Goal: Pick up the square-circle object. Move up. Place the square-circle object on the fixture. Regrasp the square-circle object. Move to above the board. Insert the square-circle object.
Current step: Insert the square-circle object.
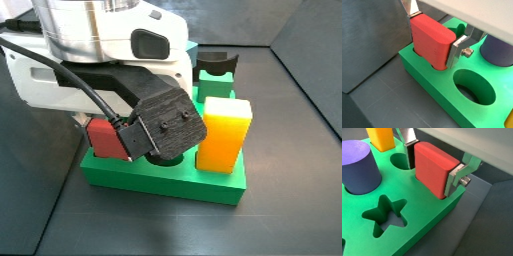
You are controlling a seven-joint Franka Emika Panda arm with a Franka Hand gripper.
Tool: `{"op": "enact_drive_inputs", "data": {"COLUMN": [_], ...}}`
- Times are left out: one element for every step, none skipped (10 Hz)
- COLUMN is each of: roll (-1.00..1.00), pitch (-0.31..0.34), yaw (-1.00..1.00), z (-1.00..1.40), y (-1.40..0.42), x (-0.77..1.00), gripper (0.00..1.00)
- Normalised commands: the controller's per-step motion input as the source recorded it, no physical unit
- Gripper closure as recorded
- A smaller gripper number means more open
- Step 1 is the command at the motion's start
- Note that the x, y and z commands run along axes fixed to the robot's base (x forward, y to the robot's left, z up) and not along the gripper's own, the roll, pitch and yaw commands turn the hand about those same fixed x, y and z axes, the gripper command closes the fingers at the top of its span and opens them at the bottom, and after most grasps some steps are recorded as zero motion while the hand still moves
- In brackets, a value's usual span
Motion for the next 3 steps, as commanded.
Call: {"op": "enact_drive_inputs", "data": {"roll": [-0.08,-0.09,0.00], "pitch": [-0.216,-0.091,0.000], "yaw": [-0.15,0.00,0.00], "z": [-0.45,0.00,0.00], "y": [0.00,0.09,0.00], "x": [0.00,-0.02,0.00], "gripper": [1.00,1.00,1.00]}}
